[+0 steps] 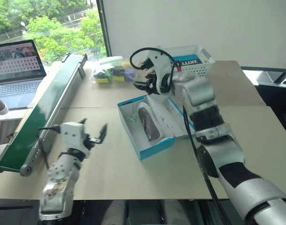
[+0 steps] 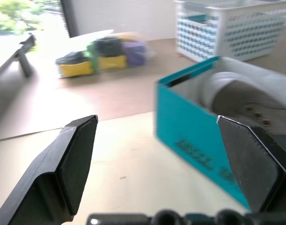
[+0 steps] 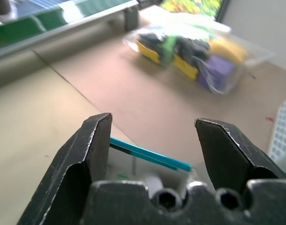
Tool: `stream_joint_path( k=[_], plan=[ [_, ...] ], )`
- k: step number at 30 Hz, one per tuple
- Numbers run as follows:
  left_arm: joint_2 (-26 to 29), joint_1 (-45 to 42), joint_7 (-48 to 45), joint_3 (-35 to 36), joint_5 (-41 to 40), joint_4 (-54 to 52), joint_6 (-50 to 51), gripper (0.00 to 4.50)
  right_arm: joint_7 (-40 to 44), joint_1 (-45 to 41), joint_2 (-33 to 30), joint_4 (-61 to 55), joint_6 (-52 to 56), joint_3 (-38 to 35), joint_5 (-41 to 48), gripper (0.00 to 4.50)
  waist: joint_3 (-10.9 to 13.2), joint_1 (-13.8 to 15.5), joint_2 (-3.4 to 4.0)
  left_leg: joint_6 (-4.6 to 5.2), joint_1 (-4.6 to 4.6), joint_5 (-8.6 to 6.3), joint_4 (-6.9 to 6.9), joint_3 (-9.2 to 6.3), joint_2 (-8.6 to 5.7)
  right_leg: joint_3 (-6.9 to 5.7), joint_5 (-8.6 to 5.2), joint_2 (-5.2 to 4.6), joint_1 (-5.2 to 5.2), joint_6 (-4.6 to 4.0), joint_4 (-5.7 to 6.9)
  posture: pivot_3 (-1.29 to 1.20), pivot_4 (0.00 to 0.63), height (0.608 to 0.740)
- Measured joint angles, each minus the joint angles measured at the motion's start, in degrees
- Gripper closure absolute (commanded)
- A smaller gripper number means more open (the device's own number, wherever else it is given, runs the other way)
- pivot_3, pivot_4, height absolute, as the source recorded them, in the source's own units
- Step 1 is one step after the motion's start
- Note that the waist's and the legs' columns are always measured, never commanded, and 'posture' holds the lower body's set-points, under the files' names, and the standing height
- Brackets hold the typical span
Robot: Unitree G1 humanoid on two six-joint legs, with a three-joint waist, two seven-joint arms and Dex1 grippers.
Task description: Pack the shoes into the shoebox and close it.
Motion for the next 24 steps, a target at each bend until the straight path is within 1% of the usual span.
stream_joint_path(
  k=[2,6,8,10,14,17,24],
  plan=[
    [1.53,2.43,-0.29,5.23,-0.65,1.85,-1.31,0.14,3.83,6.74,-0.91,-9.0,-0.23,0.22,3.6,1.11,-0.03,0.07,-0.04,0.0,-0.01,-0.01,0.01,-0.01,0.01,-0.01,-0.01,-0.01,0.02,0.01,-0.05,0.0,0.15,0.729],
    [3.41,5.86,-1.19,12.37,-2.23,5.85,-3.12,0.14,7.36,14.96,-3.7,-19.27,-0.13,1.48,6.58,1.11,-0.02,0.23,-0.04,-0.01,0.06,0.0,0.08,-0.01,-0.01,-0.02,-0.02,-0.04,0.09,0.03,-0.01,0.0,0.15,0.729],
    [4.67,7.18,-2.02,15.46,-2.72,7.57,-3.96,0.14,8.46,18.68,-5.16,-23.17,-0.14,2.6,7.39,1.11,-0.06,0.22,-0.1,-0.01,0.13,-0.01,0.06,-0.01,0.04,-0.03,-0.13,-0.01,0.14,0.2,-0.04,0.0,0.15,0.729],
    [6.42,8.03,-3.07,18.04,-2.86,10.03,-4.93,0.14,8.57,22.03,-5.76,-24.39,-0.2,4.27,7.41,1.11,-0.06,0.17,-0.1,-0.01,0.15,-0.01,0.04,-0.01,0.04,-0.03,-0.17,-0.01,0.13,0.26,-0.04,0.0,0.15,0.729],
    [8.59,8.53,-4.81,20.53,-3.63,12.9,-6.17,0.14,7.23,25.76,-5.57,-24.43,-2.31,7.85,5.36,1.11,-0.09,0.09,-0.16,-0.01,0.12,-0.01,0.02,0.02,0.05,-0.02,-0.13,-0.03,0.09,0.18,-0.07,0.0,0.15,0.729],
    [9.49,8.56,-5.37,21.71,-3.89,14.33,-6.39,0.14,5.44,27.61,-5.0,-23.43,-5.7,10.43,2.9,1.11,-0.1,0.14,-0.16,-0.02,0.11,-0.01,-0.01,0.02,0.04,-0.02,-0.1,-0.04,0.1,0.14,-0.14,0.0,0.15,0.729],
    [11.03,8.59,-6.64,22.29,-4.52,16.03,-6.41,0.14,1.85,30.94,-4.32,-21.39,-13.08,12.74,-1.9,1.11,-0.12,0.17,-0.21,-0.02,0.12,-0.01,-0.02,0.01,0.05,-0.03,-0.07,-0.03,0.11,0.09,-0.17,0.0,0.15,0.729]
  ],
)
